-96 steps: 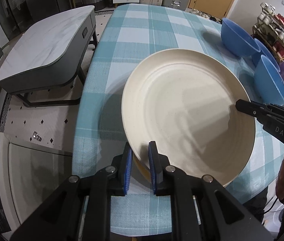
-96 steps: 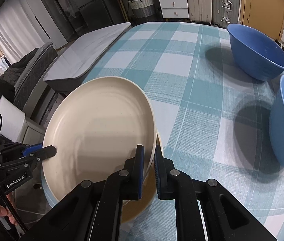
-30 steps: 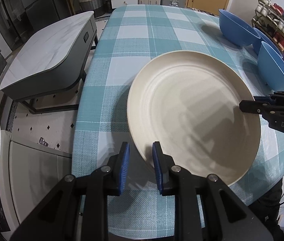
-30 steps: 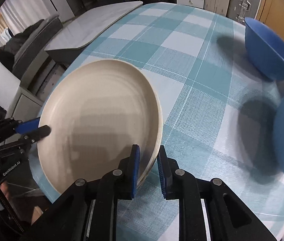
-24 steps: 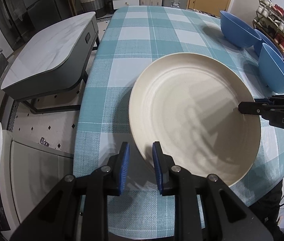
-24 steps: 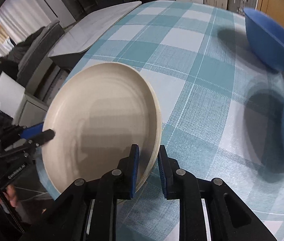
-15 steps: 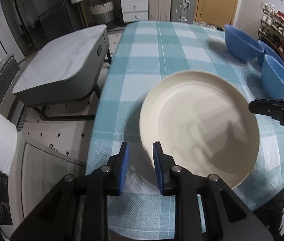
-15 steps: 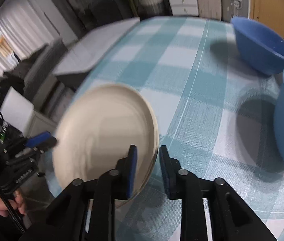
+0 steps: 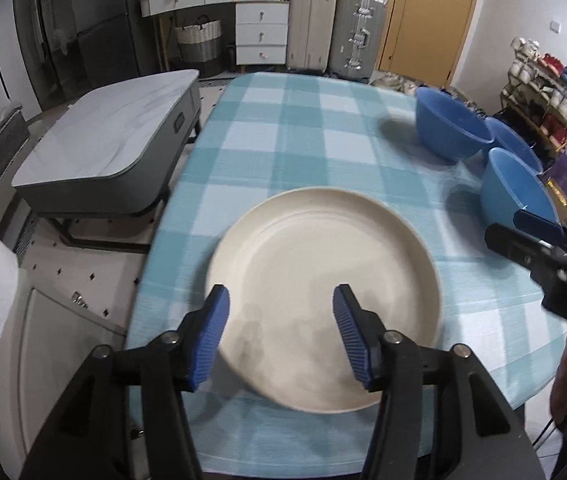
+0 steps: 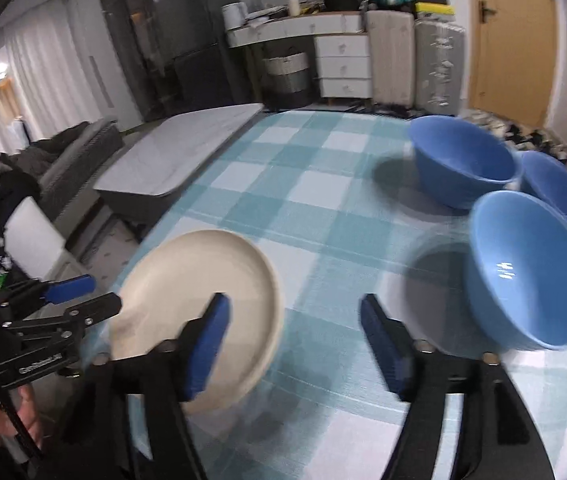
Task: Organize plates and bowls
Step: 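Raise both tools away from the plate stack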
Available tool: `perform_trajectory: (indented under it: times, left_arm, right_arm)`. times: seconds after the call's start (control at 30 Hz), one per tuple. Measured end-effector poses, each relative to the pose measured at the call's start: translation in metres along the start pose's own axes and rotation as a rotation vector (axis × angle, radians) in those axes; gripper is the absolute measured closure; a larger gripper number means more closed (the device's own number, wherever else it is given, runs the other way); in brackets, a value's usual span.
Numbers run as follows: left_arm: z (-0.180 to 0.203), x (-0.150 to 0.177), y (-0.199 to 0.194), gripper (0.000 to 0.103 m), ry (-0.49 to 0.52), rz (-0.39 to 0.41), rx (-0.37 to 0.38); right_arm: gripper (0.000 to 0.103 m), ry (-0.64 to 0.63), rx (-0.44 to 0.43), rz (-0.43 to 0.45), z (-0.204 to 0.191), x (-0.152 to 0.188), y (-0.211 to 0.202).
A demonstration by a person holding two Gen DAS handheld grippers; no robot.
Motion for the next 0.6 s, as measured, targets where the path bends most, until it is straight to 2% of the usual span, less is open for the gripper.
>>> perform_trajectory:
  times: [0.03, 0.07, 0.1, 0.17, 0.27, 0.33, 0.47, 0.6]
  left_arm:
    - [0.006, -0.001, 0.000, 0.030, 0.007, 0.010, 0.005]
    - [0.011, -0.003, -0.001, 0.022, 0.016, 0.022, 0.013]
    - [0.019, -0.004, -0.004, 0.012, 0.032, 0.048, 0.027]
    - [0.034, -0.007, -0.010, 0.010, 0.062, 0.089, 0.050]
    - [0.054, -0.013, -0.011, 0.006, 0.090, 0.100, 0.076]
    - [0.066, -0.017, -0.011, 0.003, 0.097, 0.111, 0.102]
    - [0.094, -0.026, -0.010, 0.002, 0.140, 0.149, 0.121]
    - [0.122, -0.034, -0.003, 0.000, 0.185, 0.178, 0.114]
  right_arm:
    - [0.022, 0.004, 0.007, 0.018, 0.003, 0.001, -0.005]
    - [0.016, 0.011, 0.020, 0.039, 0.008, 0.002, -0.011]
    - [0.015, 0.018, 0.029, 0.058, 0.011, 0.003, -0.016]
    - [0.008, 0.039, 0.058, 0.120, 0.023, 0.006, -0.031]
    - [0.001, 0.063, 0.095, 0.174, 0.037, 0.009, -0.048]
    - [0.001, 0.082, 0.122, 0.203, 0.050, 0.011, -0.059]
    - [0.001, 0.091, 0.253, 0.266, 0.073, 0.018, -0.076]
    - [0.001, 0.117, 0.292, 0.295, 0.095, 0.026, -0.089]
Point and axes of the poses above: each gripper's, at about its wrist camera, not at the fingertips, and y roughly the way its jaws point, z to its right, x to its underside, the point moved 1 cm from there along y, roughly the way its jaws point, and after that the axes turned 15 degrees about x, right-handed, at the moved point
